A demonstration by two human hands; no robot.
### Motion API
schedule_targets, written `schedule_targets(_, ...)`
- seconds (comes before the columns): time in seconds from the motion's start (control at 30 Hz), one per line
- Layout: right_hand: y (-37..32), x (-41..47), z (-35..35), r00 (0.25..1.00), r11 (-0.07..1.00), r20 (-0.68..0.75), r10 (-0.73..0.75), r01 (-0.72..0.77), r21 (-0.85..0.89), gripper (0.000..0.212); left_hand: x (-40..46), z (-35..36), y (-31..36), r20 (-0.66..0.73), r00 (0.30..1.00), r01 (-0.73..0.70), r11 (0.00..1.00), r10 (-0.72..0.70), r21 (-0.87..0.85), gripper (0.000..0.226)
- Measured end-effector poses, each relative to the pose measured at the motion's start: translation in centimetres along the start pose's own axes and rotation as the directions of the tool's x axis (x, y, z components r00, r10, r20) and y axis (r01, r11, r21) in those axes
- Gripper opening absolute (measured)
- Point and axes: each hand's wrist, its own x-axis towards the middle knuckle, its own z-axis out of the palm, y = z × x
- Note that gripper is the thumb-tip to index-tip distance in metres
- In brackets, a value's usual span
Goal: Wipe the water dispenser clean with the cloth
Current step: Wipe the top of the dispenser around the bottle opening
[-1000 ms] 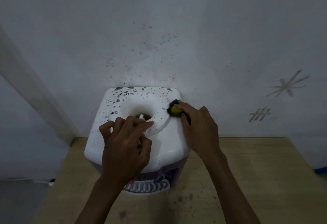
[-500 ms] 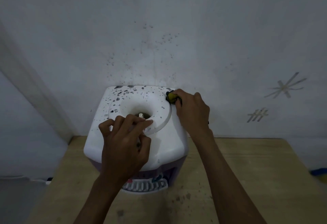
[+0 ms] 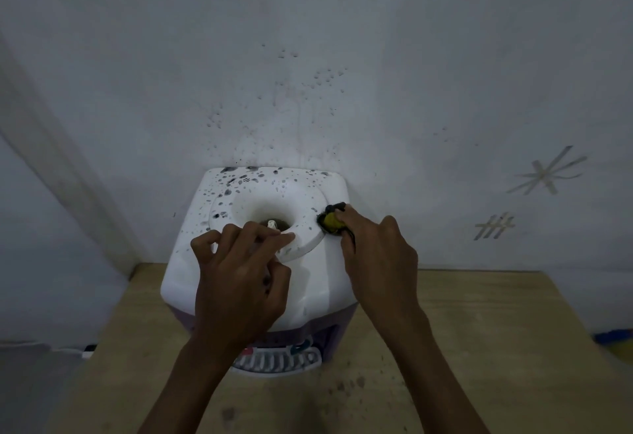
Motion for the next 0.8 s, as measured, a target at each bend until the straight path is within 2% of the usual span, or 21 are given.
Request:
schedule_targets(0.27,0.4,3.9,1.2,1.0,0.997,-0.026,-0.014,0.012,-0.071,0.024,0.0,-0.1,0.0,0.001,1.0,-0.006,1.0,0.006,0.01,0.029)
schedule_targets(0.47,0.1,8.4,2.8,0.997,0.999,0.076,-0.002,0.006,-0.045,0.028,0.0,-0.1,0.1,0.01,1.0,0.018,1.0,-0.018,-0.002,0.03)
schedule_targets(0.67,0.3,6.5,1.9,0.996,0.999,0.085,-0.024,0.028,-0.043,0.028,0.0,-0.1,0.1,0.017,0.999,0.028,1.0,-0.028,-0.01,0.03)
schedule_targets(0.8,0.3,3.7,1.1,1.0,0.993,0.015,-0.026,0.027,-0.111,0.021,0.0,-0.1,0.1,0.009,1.0,0.027,1.0,-0.027,-0.013,0.03)
